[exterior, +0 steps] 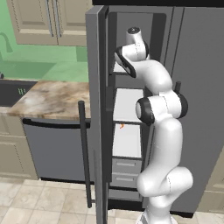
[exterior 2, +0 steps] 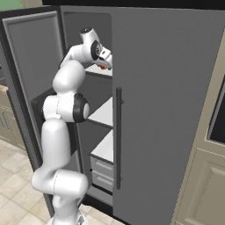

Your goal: Store the hot dog in the freezer for long-term storage. Close the freezer door after placing the cooked food.

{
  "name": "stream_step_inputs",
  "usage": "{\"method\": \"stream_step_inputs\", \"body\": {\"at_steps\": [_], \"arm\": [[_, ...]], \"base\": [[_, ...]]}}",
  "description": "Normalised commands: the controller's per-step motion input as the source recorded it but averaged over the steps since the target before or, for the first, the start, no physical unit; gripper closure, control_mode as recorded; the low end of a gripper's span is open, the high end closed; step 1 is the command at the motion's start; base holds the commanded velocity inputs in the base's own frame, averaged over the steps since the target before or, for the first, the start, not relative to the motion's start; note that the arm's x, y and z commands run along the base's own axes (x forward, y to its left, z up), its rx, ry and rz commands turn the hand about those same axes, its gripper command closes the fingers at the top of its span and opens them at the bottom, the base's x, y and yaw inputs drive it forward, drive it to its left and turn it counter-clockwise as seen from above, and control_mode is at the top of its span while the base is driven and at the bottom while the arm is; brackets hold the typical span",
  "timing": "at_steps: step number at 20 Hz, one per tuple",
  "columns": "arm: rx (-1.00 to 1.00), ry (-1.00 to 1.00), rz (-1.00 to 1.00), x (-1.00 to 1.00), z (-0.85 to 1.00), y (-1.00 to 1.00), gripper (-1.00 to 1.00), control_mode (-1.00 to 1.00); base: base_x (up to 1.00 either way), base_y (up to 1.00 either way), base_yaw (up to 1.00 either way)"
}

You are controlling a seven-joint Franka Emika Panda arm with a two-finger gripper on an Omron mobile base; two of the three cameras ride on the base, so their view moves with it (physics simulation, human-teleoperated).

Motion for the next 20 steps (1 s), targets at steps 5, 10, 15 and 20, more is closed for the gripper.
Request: {"method": "stream_step_inputs", "body": {"at_steps": [5, 10, 15, 20], "arm": [[0.00, 0.00, 0.03, -0.30, 0.00, 0.00, -1.00, -1.00], [0.00, 0.00, 0.05, -0.35, 0.00, 0.00, -1.00, -1.00], [0.00, 0.00, 0.06, -0.39, 0.00, 0.00, -1.00, -1.00], [0.00, -0.01, 0.07, -0.42, 0.00, 0.03, -1.00, -1.00]], "base": [[0.00, 0.00, 0.00], [0.00, 0.00, 0.00], [0.00, 0.00, 0.00], [0.00, 0.00, 0.00]]}}
